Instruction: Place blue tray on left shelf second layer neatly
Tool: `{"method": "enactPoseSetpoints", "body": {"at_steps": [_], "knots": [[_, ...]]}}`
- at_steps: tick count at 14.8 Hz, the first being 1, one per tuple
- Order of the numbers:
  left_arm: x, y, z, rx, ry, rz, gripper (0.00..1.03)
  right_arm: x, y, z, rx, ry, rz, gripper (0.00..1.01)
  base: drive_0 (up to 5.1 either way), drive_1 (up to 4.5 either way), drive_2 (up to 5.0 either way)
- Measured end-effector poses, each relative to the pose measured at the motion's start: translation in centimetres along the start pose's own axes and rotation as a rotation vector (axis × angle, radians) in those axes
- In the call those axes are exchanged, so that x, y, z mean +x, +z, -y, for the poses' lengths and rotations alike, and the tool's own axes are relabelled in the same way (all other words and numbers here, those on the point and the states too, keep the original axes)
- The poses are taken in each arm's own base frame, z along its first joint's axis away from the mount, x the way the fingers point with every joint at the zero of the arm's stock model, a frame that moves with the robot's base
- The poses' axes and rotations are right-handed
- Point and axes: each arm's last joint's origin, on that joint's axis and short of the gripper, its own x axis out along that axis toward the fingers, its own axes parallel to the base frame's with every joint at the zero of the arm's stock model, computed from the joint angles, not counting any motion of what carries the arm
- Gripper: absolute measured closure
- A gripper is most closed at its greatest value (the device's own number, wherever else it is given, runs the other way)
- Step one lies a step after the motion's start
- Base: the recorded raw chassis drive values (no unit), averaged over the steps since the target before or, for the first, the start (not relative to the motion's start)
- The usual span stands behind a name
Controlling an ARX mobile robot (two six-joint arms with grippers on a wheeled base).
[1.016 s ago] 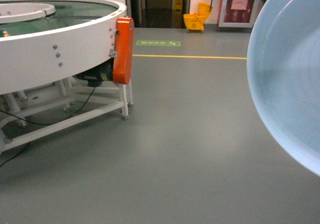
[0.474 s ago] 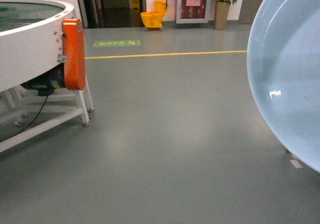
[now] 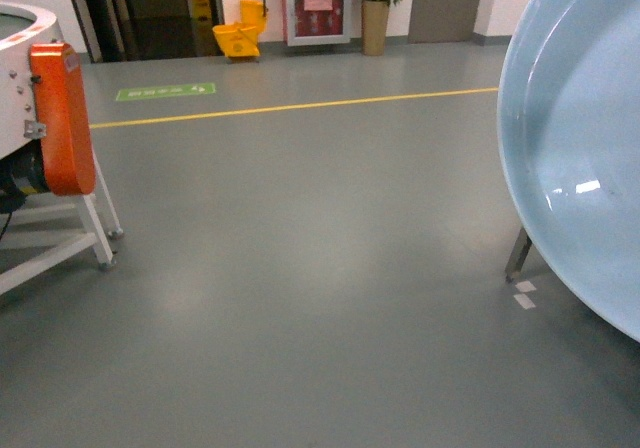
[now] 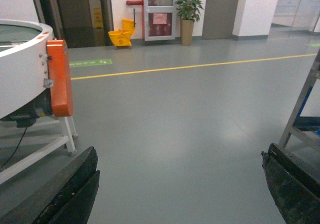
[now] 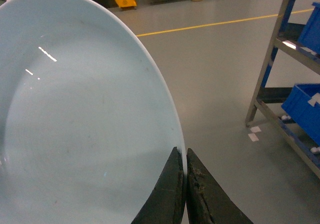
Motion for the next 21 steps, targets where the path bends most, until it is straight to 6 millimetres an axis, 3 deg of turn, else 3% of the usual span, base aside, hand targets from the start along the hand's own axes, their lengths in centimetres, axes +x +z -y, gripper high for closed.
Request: {"method": "enactPoseSetpoints", "body": {"at_steps": [21], "knots": [[0.00, 0.00, 0.00, 0.000, 0.000, 0.000, 0.05, 0.00, 0.00, 0.00, 0.000, 0.001, 0.000, 0.99, -1.6, -1.61, -1.6]]}}
